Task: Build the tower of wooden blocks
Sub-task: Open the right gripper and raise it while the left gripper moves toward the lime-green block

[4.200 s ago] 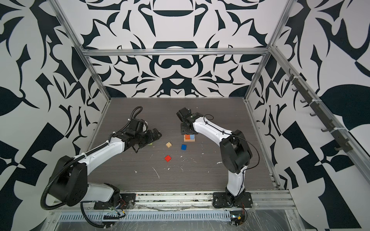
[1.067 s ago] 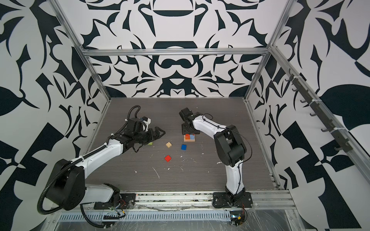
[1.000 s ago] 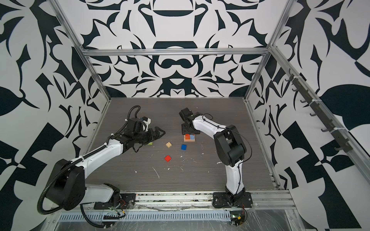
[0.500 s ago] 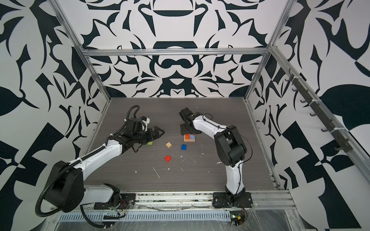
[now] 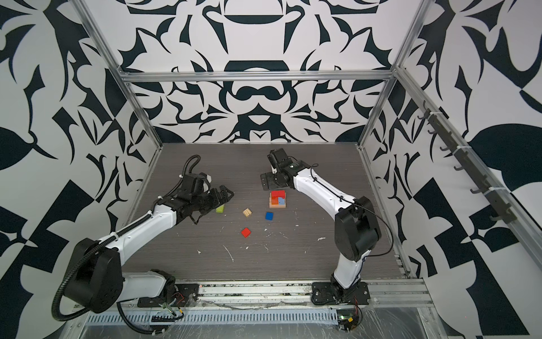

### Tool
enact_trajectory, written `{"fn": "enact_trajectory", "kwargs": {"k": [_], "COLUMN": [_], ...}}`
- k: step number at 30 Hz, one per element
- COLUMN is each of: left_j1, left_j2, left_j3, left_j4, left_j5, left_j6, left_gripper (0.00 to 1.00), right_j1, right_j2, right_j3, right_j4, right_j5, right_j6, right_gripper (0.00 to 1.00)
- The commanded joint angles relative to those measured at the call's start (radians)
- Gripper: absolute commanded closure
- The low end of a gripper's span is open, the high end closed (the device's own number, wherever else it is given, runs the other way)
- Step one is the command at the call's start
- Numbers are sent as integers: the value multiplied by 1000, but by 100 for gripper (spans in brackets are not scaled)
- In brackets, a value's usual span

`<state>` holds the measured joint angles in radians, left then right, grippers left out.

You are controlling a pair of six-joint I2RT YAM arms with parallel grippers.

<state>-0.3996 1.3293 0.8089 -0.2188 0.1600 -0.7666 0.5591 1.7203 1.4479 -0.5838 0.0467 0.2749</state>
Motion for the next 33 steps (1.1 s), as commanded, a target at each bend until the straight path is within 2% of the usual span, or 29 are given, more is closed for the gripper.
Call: {"fn": "enact_trajectory", "kwargs": {"k": [1,7,14,22,33], "left_j1": [8,36,60,93,94], "left_j2": [15,74,188,304,415], "left_j3": [21,49,113,132,194], "left_j4": [-94,-90,-73,25,67], "left_j5": [-76,-115,-106,-37,38], "left_j6": [1,48,93,141,146], "left_gripper": [1,0,0,1,0], "right_j1": [9,34,58,73,84], "right_j2": [-71,-147,-271,-307,-365], "right_j3": [-39,-83,-181,-233,-316], "right_j4": [51,73,145,132,116], "right_j5": [-67,-120,-118,-117,-166], "right_j6": [-36,-49,-69,-94,-72], "right_gripper": [2,1,1,1,2]}}
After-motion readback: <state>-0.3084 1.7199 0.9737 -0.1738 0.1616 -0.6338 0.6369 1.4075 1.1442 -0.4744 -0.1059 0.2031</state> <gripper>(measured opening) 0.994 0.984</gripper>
